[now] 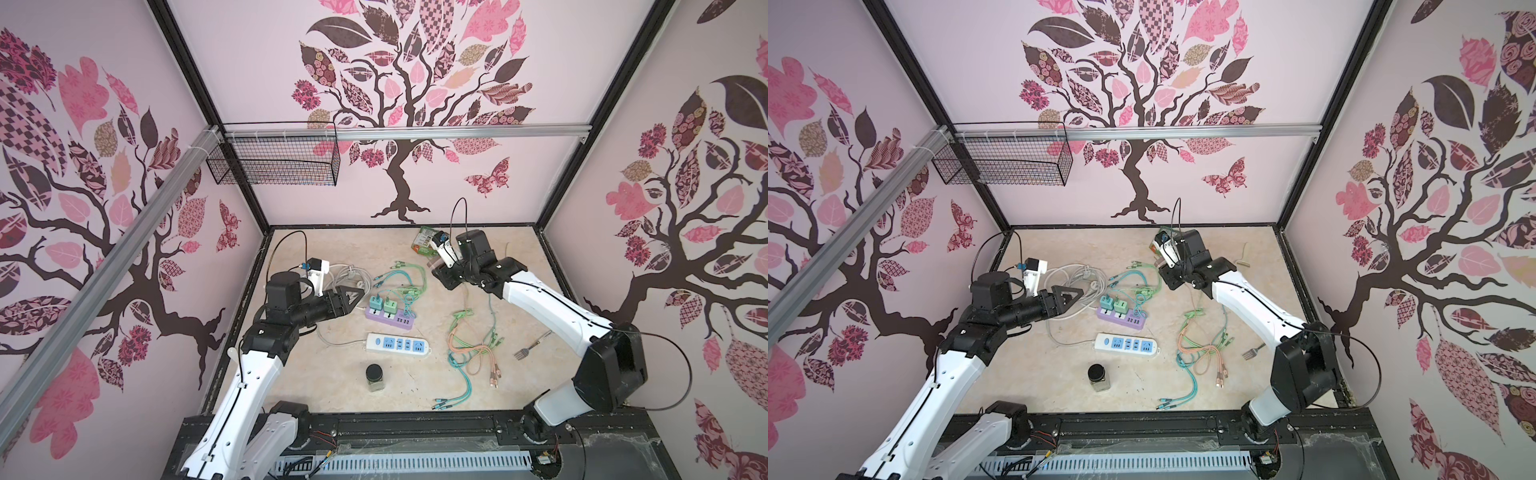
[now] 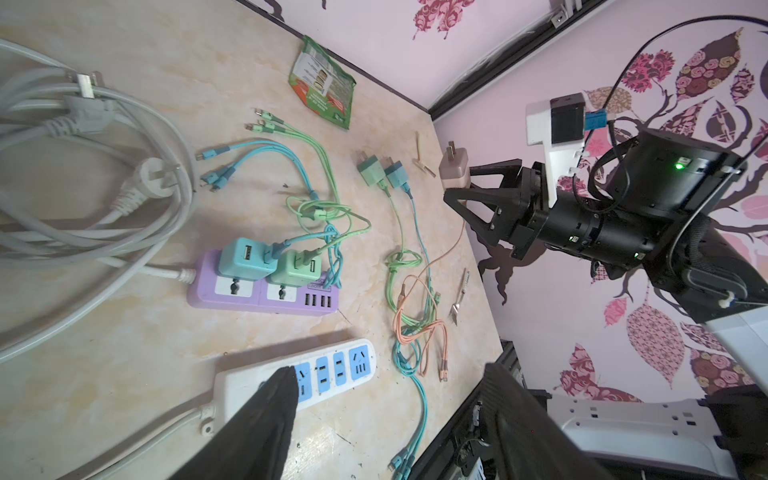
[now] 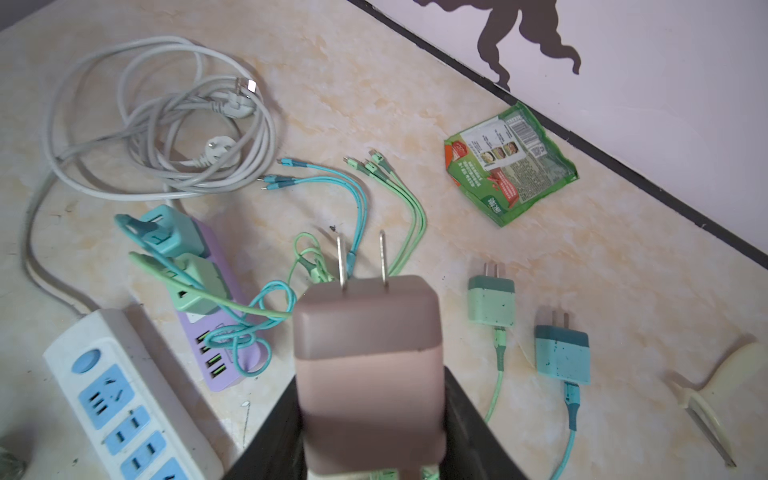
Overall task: Insert the plug
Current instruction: 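Lift the pink charger with the right gripper while the left gripper rises toward it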
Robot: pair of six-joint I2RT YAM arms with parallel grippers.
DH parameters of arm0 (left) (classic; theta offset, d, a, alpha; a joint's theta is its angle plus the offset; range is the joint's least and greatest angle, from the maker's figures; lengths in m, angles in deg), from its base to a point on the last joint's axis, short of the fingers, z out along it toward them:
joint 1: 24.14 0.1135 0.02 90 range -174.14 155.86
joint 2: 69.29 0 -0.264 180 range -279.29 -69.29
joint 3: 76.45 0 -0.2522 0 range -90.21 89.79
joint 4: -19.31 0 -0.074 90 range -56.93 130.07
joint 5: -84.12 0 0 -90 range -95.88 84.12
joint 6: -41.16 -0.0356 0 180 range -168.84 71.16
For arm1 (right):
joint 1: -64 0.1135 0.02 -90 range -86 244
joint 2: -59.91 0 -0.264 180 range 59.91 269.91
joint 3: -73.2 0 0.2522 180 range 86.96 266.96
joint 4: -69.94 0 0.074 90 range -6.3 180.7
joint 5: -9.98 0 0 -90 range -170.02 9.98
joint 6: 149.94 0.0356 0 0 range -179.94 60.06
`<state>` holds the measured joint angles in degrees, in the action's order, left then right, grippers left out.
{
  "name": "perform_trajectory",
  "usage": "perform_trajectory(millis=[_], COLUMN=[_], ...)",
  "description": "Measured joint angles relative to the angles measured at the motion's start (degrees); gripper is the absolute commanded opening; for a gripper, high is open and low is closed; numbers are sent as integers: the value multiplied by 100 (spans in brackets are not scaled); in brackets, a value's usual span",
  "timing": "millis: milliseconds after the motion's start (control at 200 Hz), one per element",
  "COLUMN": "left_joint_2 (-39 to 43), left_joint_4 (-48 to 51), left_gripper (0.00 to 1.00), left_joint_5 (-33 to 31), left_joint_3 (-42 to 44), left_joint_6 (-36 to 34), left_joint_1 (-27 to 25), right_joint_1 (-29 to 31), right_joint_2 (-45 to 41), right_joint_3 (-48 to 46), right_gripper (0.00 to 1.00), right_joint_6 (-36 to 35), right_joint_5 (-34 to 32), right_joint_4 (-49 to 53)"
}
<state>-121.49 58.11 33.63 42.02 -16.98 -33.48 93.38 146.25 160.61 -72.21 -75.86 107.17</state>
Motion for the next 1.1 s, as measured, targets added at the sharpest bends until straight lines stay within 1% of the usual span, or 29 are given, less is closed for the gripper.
perform_trajectory(millis=[105, 320, 475, 645, 815, 1100], left_joint_2=[-225, -647, -855, -973, -973, -984], left_joint_4=[-85, -428, -743, -876, -907, -907], left_gripper=[74, 72, 70, 68, 62, 57], left_joint_5=[184, 498, 678, 822, 981, 1231], left_joint_3=[-181, -719, -839, -839, -839, -839], left_joint_6=[68, 271, 560, 743, 820, 876], left_joint_1=[-199, -892, -1003, -1113, -1187, -1207], right_joint_1=[249, 822, 1423, 2052, 2214, 2391], right_joint_2=[-295, -793, -1064, -1091, -1091, -1091], right_joint_3=[0, -24, -221, -332, -332, -332], right_gripper=[34, 34, 35, 35, 35, 35], right_joint_6=[-17, -15, -37, -61, -107, -275], right_joint_5=[15, 114, 7, -72, -195, -269], right_joint_4=[55, 90, -24, -101, -243, -317])
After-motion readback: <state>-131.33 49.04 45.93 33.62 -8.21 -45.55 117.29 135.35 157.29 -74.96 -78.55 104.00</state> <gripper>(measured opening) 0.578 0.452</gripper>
